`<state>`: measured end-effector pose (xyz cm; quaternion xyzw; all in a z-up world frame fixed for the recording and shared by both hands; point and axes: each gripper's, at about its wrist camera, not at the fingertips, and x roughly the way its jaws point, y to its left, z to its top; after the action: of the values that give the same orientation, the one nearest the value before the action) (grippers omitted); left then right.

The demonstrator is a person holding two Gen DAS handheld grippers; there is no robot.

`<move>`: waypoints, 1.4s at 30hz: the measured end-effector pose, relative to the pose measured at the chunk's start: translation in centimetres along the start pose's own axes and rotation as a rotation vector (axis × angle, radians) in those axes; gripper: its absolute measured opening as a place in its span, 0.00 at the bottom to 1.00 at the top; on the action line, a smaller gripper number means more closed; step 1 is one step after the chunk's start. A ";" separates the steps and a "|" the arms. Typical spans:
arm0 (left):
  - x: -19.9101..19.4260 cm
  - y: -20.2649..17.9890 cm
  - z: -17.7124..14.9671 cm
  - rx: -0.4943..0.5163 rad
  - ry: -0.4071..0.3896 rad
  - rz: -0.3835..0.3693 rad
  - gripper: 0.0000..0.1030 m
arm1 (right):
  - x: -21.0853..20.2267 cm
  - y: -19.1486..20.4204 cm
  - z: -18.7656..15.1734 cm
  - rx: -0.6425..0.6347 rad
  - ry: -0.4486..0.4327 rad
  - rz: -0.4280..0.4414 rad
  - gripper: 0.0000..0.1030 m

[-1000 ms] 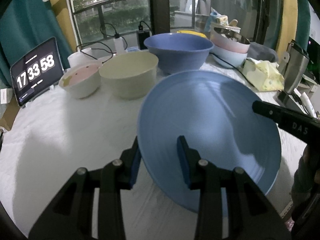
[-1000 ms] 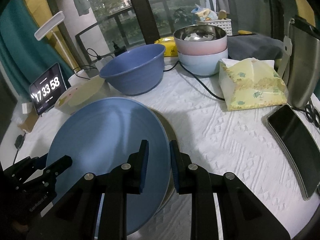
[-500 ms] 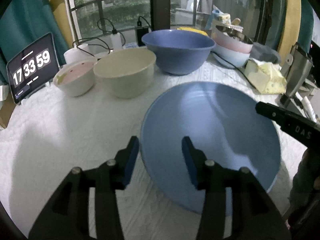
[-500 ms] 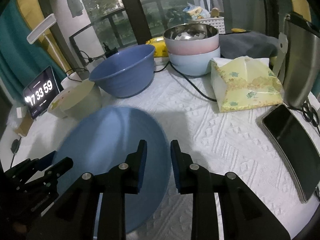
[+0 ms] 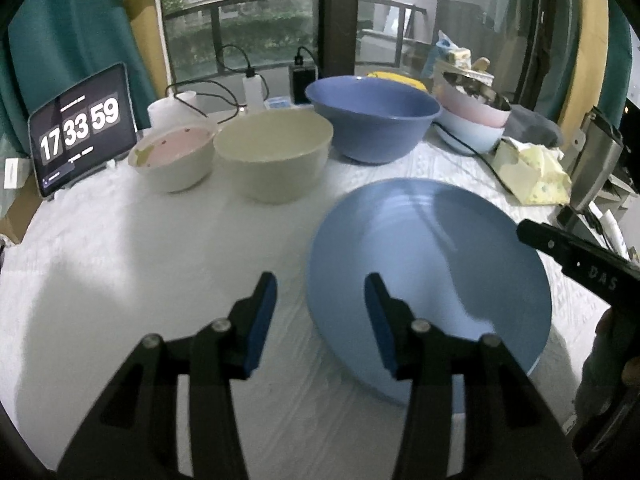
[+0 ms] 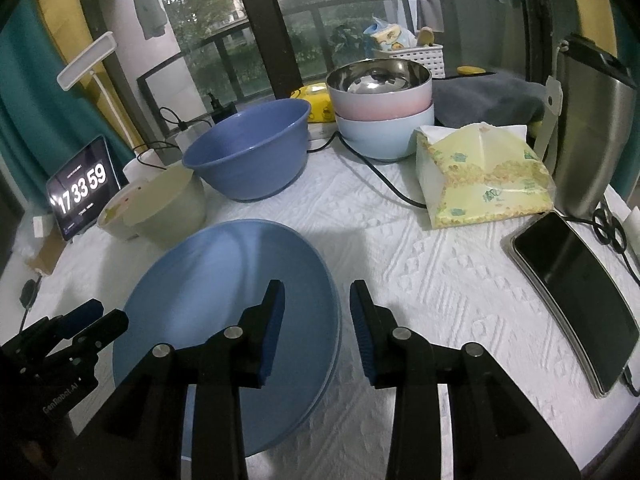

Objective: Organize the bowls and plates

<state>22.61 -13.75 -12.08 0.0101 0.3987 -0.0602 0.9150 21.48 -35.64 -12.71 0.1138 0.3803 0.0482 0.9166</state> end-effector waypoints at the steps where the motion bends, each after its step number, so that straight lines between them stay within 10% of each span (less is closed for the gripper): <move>1: 0.0 0.1 0.0 -0.004 0.000 0.001 0.46 | 0.0 -0.1 0.0 0.001 0.001 -0.001 0.35; 42: 3.9 1.0 -0.5 -0.069 0.058 -0.107 0.35 | 2.8 0.5 -1.4 0.039 0.090 0.050 0.34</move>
<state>24.97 -13.08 -15.34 -0.0409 0.4267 -0.0952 0.8984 22.50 -34.46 -15.46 0.1388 0.4189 0.0689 0.8947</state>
